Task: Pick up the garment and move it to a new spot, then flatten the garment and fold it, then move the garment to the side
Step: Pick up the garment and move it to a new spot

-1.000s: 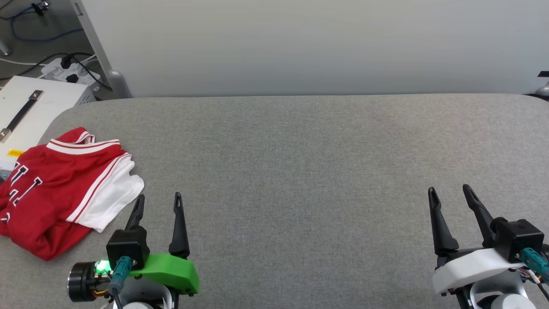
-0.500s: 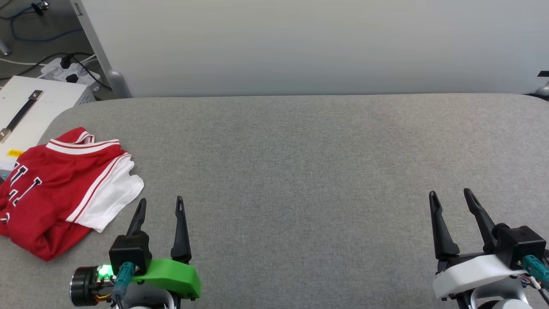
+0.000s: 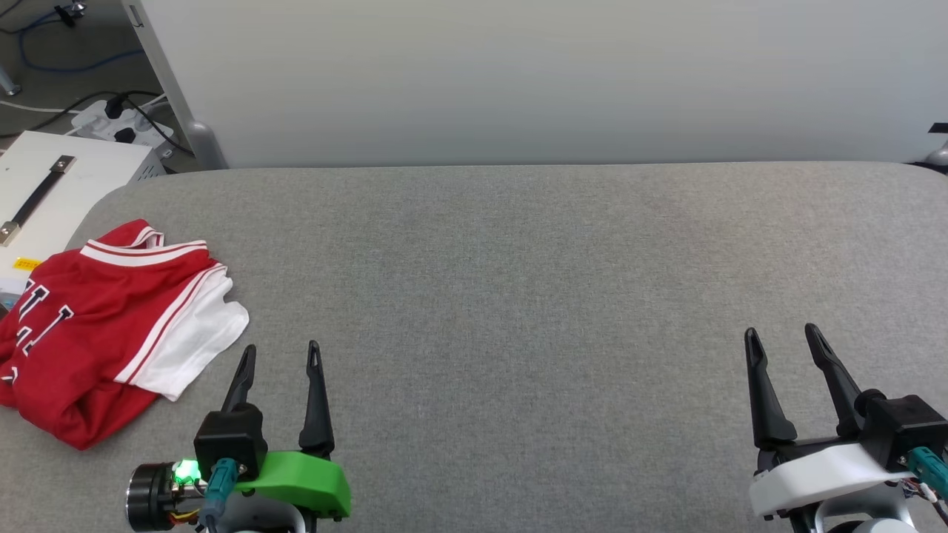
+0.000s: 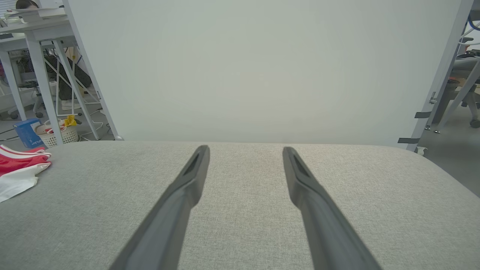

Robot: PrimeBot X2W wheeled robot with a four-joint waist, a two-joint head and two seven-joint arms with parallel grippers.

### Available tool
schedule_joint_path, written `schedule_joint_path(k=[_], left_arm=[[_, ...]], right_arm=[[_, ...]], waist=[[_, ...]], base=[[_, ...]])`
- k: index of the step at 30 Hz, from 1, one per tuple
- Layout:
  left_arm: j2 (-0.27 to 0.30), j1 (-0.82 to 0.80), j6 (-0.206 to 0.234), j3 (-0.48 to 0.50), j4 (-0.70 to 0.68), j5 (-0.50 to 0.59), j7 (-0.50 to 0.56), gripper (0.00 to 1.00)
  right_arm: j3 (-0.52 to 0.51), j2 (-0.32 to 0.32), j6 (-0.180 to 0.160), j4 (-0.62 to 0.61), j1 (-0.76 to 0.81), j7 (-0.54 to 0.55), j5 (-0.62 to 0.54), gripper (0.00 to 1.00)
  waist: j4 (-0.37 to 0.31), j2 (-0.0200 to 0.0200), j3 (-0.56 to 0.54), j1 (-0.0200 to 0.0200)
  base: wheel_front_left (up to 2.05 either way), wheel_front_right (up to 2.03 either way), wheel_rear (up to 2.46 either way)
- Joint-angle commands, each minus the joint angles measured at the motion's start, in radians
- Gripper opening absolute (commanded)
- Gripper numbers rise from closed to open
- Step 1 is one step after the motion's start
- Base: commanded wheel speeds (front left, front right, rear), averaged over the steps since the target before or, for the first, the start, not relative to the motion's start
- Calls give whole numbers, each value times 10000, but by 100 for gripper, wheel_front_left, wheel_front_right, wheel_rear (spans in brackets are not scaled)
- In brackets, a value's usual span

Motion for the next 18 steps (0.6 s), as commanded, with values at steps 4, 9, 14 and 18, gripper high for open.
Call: schedule_joint_path(k=[4, 9, 14, 18], left_arm=[[-31, 140, 134, -38, 36, -115, -173, 100], [-33, 148, 176, -85, 67, -119, -279, 100], [-34, 128, 218, -105, 82, -152, -380, 100], [-36, 83, 225, -58, 92, -196, -462, 100]], right_arm=[[-61, -1, -5, -40, 198, -169, 89, 100], [-85, -1, -6, -26, 235, -274, 87, 100], [-65, -1, -6, -67, 289, -374, 59, 100], [13, -1, -6, -122, 313, -455, 57, 100]], waist=[[5, 0, -17, 0], [26, 0, -17, 0], [148, 0, -14, 0], [398, 0, 28, 0]], base=[[0, 0, 0], [0, 0, 0], [0, 0, 0], [0, 0, 0]])
